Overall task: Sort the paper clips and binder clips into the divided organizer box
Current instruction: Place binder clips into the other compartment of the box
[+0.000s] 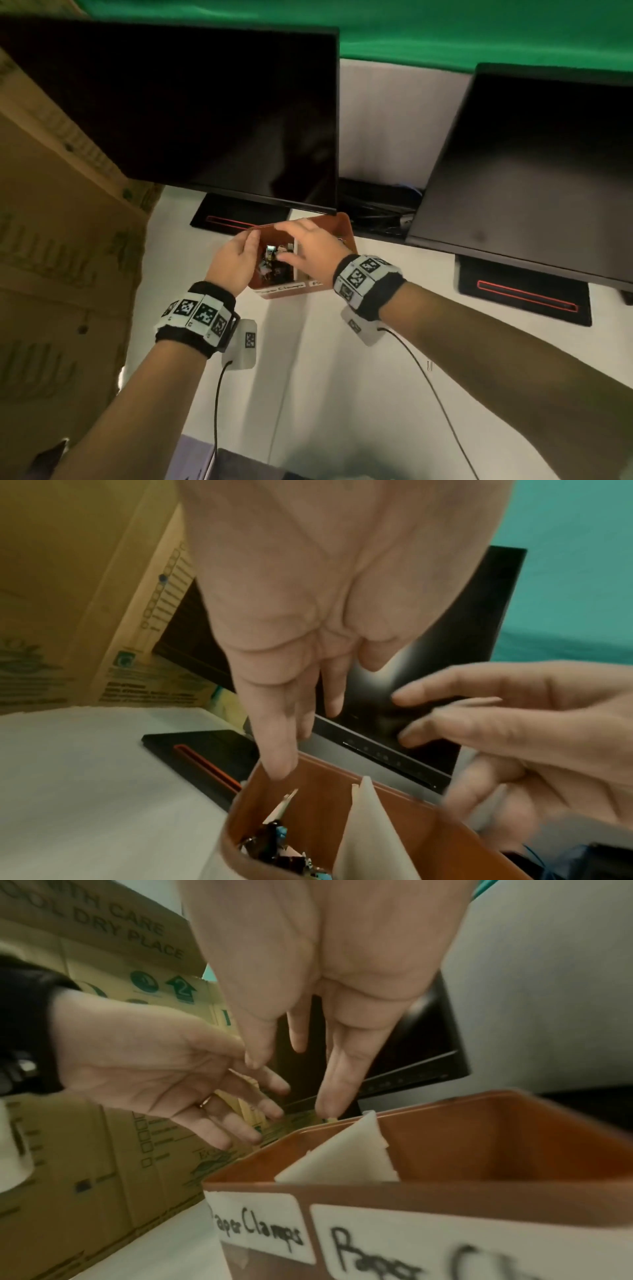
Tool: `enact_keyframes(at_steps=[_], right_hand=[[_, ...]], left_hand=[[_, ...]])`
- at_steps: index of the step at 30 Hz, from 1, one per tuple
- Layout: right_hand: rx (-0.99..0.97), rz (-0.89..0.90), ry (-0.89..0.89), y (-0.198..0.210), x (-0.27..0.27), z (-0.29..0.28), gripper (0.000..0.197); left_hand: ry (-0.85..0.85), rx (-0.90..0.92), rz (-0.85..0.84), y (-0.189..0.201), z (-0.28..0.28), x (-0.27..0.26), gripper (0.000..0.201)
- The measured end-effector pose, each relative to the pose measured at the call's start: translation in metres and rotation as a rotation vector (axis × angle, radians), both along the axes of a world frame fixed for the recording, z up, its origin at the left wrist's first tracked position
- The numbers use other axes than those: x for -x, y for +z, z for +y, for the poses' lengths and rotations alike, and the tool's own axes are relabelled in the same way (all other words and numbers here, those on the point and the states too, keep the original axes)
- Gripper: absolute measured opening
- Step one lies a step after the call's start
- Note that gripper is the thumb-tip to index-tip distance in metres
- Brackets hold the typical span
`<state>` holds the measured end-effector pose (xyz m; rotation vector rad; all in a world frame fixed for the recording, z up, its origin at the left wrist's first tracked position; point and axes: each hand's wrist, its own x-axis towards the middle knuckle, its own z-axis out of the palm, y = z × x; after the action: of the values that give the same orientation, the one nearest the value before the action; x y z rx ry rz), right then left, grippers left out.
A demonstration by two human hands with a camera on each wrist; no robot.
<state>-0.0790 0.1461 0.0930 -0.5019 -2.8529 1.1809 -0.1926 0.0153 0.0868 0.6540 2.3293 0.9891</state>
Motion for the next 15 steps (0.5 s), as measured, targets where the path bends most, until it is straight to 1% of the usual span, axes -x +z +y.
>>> enact_keyframes(at_steps=[2,3,5,6,8,11,13,15], right_hand=[[-0.058,0.016,-0.039,-0.002,-0.030,0.015,0.041],[-0.093,-0.007,-0.059,-0.004,-0.052,0.025,0.039],[-0.160,-0.112,-0.098,-0.013,-0.106,0.047,0.037],[-0.188,-0.185,-0.117,-0.019,-0.137,0.058,0.039],[-0.209,-0.337,-0.150,-0.030,-0.190,0.074,0.044],[-0.160,-0.537,-0.209,-0.047,-0.258,0.086,0.053],[-0.139,-0.613,-0.226,-0.059,-0.290,0.086,0.059],[-0.129,-0.639,-0.221,-0.071,-0.307,0.084,0.060]], left_hand=[[-0.051,-0.024,0.054,0.005,-0.003,-0.007,0.039],[-0.079,-0.037,0.104,0.007,-0.004,-0.012,0.036],[-0.095,-0.050,0.216,0.008,-0.005,-0.027,0.033],[-0.073,-0.053,0.261,0.006,-0.005,-0.036,0.033],[0.009,-0.061,0.320,-0.001,-0.008,-0.050,0.042],[0.119,-0.035,0.409,-0.019,-0.017,-0.066,0.063],[0.171,0.027,0.445,-0.037,-0.027,-0.075,0.076],[0.225,0.143,0.388,-0.055,-0.036,-0.085,0.090]])
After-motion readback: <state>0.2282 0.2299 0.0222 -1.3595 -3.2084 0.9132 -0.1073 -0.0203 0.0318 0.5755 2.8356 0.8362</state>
